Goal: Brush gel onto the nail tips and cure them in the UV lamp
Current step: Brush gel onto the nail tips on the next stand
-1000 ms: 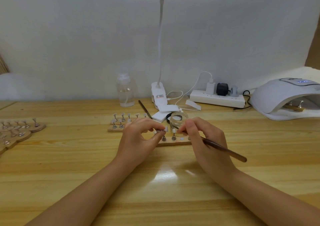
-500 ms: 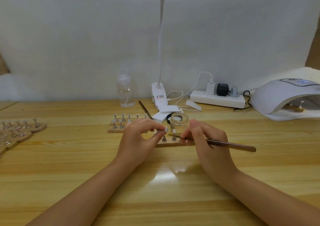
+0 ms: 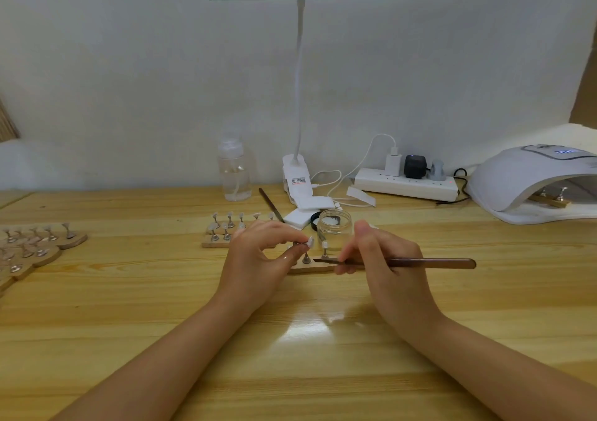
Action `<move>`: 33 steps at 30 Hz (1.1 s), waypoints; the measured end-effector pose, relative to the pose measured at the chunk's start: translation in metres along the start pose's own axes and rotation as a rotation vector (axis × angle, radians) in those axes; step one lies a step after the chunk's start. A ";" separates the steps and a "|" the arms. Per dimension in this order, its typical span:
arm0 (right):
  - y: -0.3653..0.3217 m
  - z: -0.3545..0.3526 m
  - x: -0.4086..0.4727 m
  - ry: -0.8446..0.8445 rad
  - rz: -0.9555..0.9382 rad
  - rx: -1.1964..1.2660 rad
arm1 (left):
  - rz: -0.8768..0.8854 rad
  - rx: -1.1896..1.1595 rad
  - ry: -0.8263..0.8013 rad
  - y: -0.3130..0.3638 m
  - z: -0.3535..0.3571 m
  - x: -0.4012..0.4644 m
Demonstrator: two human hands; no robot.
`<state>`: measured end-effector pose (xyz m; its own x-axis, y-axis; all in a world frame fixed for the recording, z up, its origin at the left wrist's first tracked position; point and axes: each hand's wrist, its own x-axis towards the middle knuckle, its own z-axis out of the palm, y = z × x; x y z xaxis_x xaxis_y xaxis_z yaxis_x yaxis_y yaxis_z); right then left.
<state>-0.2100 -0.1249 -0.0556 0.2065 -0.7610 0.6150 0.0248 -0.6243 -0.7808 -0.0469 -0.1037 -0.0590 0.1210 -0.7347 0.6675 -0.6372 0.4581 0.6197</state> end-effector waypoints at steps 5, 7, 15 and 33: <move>0.001 -0.001 0.002 -0.030 -0.059 -0.117 | 0.000 -0.010 0.005 -0.001 0.000 0.000; 0.001 0.000 0.001 -0.029 -0.021 -0.052 | -0.001 -0.008 0.003 -0.001 0.000 0.001; 0.001 0.000 0.001 -0.047 -0.090 -0.137 | 0.006 0.011 0.007 -0.001 0.001 0.000; 0.002 0.000 0.001 -0.030 -0.139 -0.151 | -0.018 0.027 0.006 0.000 0.000 -0.001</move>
<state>-0.2101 -0.1266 -0.0564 0.2408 -0.6616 0.7101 -0.0914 -0.7438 -0.6621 -0.0468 -0.1033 -0.0600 0.1371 -0.7393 0.6593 -0.6555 0.4313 0.6199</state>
